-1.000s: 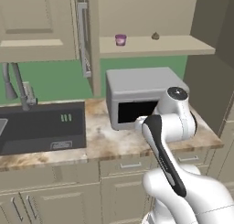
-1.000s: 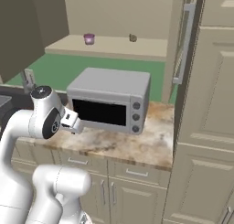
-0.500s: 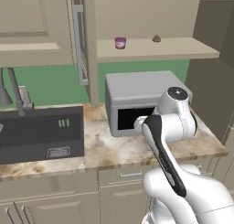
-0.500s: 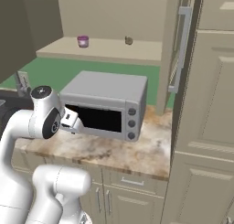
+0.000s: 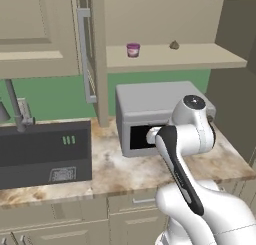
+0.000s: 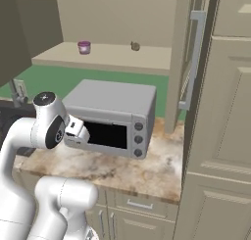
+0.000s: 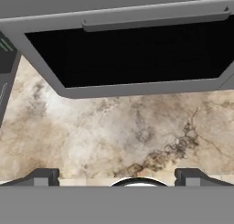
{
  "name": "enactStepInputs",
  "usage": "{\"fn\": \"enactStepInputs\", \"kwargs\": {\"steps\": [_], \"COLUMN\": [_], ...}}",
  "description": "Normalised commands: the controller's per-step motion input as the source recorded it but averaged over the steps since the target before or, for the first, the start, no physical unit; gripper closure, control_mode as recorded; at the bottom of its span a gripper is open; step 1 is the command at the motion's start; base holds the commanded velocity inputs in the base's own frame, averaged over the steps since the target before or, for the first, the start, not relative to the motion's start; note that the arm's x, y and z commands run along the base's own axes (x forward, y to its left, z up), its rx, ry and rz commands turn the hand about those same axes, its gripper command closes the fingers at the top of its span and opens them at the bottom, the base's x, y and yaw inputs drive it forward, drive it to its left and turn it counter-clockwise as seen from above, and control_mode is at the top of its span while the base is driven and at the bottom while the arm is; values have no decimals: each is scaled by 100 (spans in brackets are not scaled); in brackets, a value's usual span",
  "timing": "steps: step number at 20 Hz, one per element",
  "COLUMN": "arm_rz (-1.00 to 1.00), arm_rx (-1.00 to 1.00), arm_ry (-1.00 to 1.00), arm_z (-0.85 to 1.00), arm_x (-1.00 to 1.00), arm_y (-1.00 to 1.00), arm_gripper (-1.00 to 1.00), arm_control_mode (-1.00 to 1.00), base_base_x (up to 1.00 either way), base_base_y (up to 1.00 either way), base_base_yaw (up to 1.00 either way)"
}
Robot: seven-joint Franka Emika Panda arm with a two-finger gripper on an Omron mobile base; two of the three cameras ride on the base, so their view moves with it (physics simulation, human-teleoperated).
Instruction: Pick the avocado and bread from the counter and place them on the plate. Then pick the jam from the cabinet and place it next to the plate. Lastly close the cabinet door.
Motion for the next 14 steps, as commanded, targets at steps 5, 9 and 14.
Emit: {"fn": "enactStepInputs", "kwargs": {"steps": [5, 9, 14], "arm_rz": [0, 0, 0], "arm_rx": [0, 0, 0], "arm_ry": [0, -1, -10], "arm_z": [0, 7, 32], "arm_x": [0, 0, 0], "arm_y": [0, -2, 0], "arm_gripper": [-100, -100, -100], "arm_control_mode": [100, -100, -100], "base_base_x": [24, 1, 0], "base_base_y": [-21, -3, 0], "base_base_yaw": [0, 0, 0]}}
